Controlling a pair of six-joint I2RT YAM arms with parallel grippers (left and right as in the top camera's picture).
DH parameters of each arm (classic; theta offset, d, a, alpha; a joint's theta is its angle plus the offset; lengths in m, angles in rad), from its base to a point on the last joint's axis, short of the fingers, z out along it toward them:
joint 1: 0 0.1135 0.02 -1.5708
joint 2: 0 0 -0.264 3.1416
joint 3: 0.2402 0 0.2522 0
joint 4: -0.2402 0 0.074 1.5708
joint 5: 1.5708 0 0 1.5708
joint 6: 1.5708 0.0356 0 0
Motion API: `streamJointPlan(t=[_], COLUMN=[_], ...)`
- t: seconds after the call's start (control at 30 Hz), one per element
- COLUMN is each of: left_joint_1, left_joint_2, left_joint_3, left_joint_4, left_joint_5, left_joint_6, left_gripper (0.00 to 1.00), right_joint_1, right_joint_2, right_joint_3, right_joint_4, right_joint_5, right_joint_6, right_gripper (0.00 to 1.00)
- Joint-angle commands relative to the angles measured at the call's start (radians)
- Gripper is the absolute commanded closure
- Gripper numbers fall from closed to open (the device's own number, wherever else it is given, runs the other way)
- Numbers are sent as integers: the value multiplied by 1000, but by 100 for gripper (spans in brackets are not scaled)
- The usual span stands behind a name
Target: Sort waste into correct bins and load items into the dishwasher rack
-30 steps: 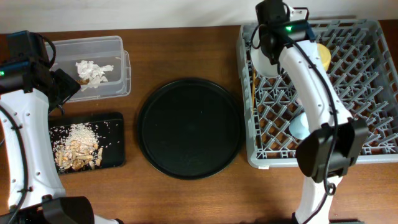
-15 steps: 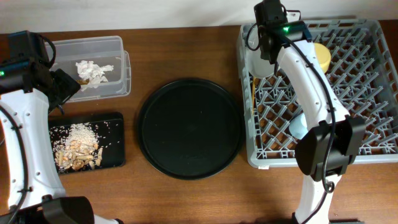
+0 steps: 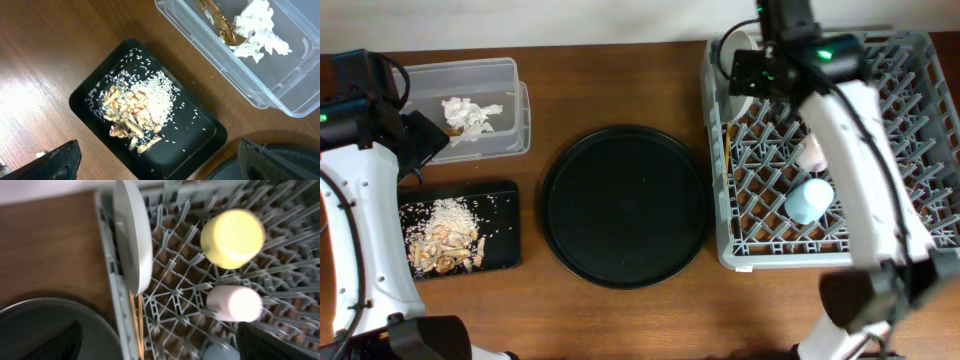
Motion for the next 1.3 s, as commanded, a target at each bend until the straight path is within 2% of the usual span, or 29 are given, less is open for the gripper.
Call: streamJointPlan(t=[0.0, 0.33, 0.43, 0.6, 0.73, 0.87, 1.27], left_joint_1=[3, 3, 3, 3, 3, 3, 3], left_joint_2=[-13, -13, -13, -13, -13, -13, -13], left_joint_3=[8, 8, 8, 8, 8, 8, 8], left_joint_4=[-1, 0, -1, 0, -1, 0, 0], left_joint_5=[-14, -14, -14, -14, -14, -14, -14], left_joint_6=[-6, -6, -6, -6, -6, -6, -6], left_gripper=[1, 1, 1, 1, 1, 1, 1], right_joint_1=[3, 17, 67, 130, 130, 130, 127], right_joint_2=[-111, -362, -505, -772, -938, -996, -1002], right_joint_3=[18, -16, -150, -432, -589, -639, -644], right_joint_4=[-58, -349, -342, -237, -293, -302, -316], right_joint_5=[-24, -123, -107, -123, -225, -224, -221], right_joint_6=[-9, -2, -2, 38, 82, 82, 65], right_gripper=[2, 1, 1, 1, 2, 1, 2])
